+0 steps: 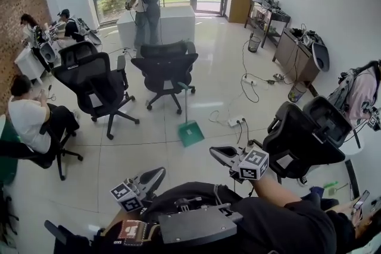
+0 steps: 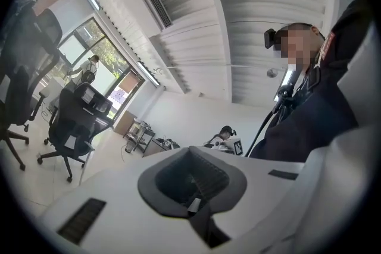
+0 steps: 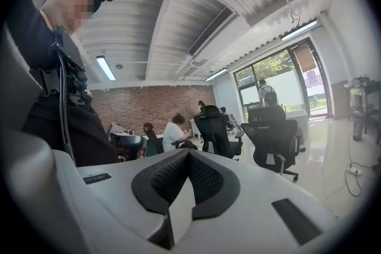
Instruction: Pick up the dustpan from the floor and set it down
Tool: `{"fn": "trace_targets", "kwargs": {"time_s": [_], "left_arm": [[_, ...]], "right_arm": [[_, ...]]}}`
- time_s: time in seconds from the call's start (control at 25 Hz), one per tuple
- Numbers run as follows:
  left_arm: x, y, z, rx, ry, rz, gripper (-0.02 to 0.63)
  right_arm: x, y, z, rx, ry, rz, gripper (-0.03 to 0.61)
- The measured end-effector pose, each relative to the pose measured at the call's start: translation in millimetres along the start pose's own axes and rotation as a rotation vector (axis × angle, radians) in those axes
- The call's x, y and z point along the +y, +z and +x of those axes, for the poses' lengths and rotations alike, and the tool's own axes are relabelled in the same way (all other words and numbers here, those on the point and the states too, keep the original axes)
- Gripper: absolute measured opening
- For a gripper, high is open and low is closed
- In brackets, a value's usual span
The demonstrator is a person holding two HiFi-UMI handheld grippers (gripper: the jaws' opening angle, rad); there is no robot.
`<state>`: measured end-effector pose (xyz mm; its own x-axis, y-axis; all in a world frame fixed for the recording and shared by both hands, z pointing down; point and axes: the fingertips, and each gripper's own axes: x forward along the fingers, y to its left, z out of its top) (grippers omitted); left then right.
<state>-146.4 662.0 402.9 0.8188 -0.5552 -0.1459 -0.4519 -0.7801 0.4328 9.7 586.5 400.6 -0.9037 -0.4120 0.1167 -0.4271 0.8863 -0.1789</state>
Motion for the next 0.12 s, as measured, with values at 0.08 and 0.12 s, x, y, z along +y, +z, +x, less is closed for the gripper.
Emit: {"fn": "trace_targets", "kwargs": {"time_s": [0.08,0.12], "left_arm": [[1.6,0.9,12.7,-0.01,0.008,0.004,0.008],[2.4,1.5,18.9,-0.014,0.011,0.006,0.008]], "right_arm": [[-12.0,3.5,-6.5,-0.006,0.005,-0.006,0.021],[-17.7,5.2,-9.5,-0.009,0.008,-0.009,0.021]]}}
